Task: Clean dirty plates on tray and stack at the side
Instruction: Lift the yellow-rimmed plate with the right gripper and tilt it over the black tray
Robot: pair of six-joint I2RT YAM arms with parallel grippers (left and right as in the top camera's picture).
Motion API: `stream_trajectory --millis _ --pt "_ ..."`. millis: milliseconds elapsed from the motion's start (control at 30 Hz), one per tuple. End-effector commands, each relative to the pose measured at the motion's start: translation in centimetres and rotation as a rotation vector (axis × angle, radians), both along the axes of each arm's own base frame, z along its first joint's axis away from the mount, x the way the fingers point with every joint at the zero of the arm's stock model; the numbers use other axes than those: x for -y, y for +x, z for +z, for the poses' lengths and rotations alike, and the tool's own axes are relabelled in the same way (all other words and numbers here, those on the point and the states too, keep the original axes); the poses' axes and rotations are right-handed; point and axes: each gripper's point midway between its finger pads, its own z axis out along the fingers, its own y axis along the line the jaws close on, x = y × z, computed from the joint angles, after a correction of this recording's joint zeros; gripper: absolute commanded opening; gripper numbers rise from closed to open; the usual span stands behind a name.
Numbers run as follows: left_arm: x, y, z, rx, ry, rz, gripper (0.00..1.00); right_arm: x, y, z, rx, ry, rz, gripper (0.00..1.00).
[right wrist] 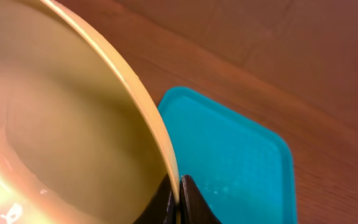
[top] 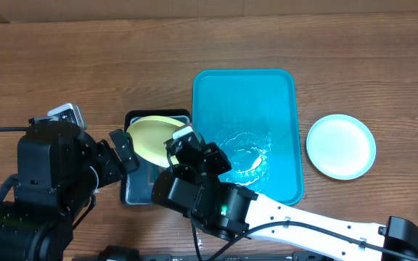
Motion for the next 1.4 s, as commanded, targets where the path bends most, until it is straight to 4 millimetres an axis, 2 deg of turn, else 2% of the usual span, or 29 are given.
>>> stream_trajectory --millis 0,300,500,733,1367 --pt "-0.1 0.0 0.0 0.000 0.006 -0.001 1.00 0.6 0.2 1.8 0.068 0.001 -0.043 0.04" --pt "-0.1 0.0 0.0 0.000 0.006 -0.001 1.00 0.6 -0.4 2.4 0.109 -0.031 -0.045 0.04" --pt "-0.1 0.0 0.0 0.000 0.006 -0.001 1.00 0.7 -1.3 3.6 0.183 -0.064 -0.061 0.04" --pt "-0.1 0.0 0.0 0.000 0.006 -0.001 1.00 0.0 -2.4 3.8 0.198 -0.064 -0.035 0.04" --pt "-0.1 0.0 0.0 0.000 0.006 -0.001 1.00 0.0 -2.4 3.8 0.199 -0.064 -0.035 0.04"
